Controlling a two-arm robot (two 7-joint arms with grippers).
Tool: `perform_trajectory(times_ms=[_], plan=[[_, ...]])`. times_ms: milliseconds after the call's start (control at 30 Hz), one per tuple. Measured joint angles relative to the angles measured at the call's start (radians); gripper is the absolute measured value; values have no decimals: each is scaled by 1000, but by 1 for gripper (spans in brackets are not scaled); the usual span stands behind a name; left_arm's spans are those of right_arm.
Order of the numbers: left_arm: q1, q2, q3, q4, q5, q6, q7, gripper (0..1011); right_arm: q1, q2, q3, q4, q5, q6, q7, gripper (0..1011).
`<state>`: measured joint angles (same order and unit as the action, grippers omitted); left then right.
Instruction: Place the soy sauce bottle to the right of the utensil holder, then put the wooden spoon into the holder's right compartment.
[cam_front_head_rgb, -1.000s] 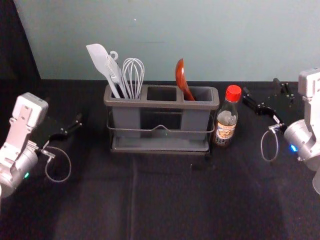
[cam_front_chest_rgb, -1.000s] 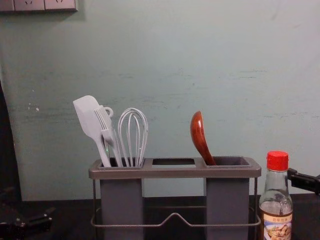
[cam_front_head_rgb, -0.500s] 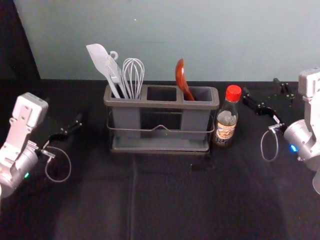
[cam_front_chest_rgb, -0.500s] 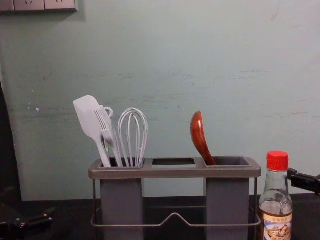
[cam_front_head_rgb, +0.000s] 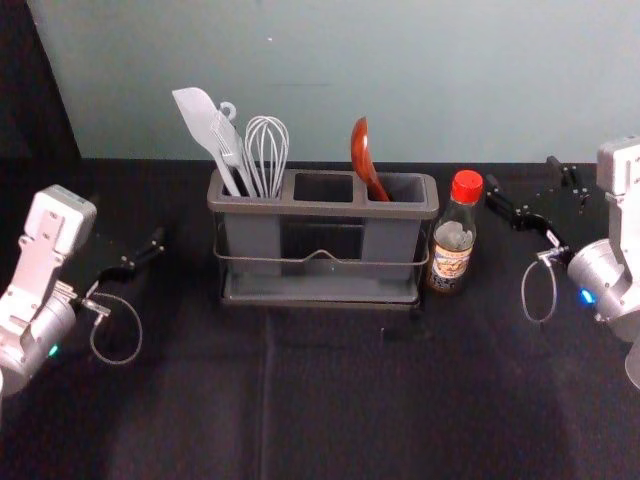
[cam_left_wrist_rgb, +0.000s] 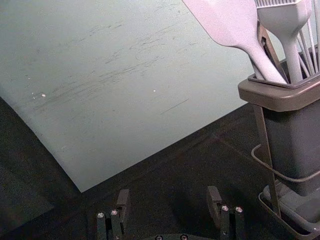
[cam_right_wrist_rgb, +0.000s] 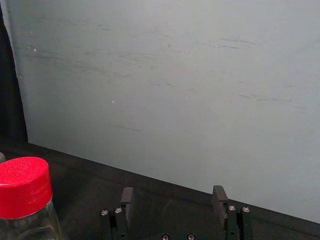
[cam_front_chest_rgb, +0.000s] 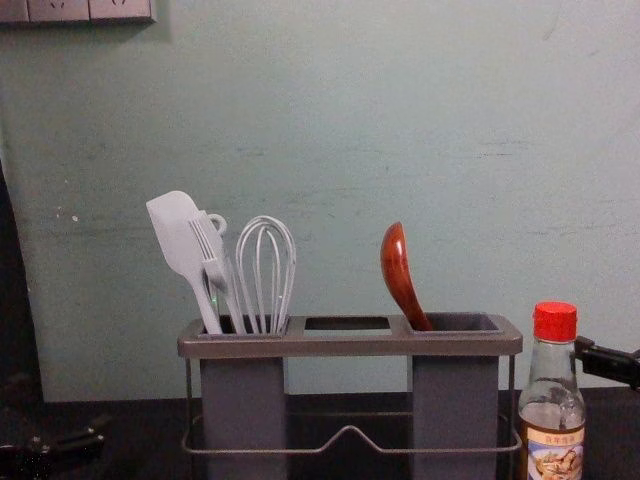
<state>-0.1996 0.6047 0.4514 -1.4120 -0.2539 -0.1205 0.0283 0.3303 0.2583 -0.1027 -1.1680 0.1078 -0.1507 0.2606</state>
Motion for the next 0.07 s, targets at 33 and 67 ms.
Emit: perform_trajectory(times_ms=[33,67], plan=[[0,0,0,0,0,0,0,1000,0,0,0,0,0,0,0,1002],[0,0,0,0,0,0,0,1000,0,0,0,0,0,0,0,1003]])
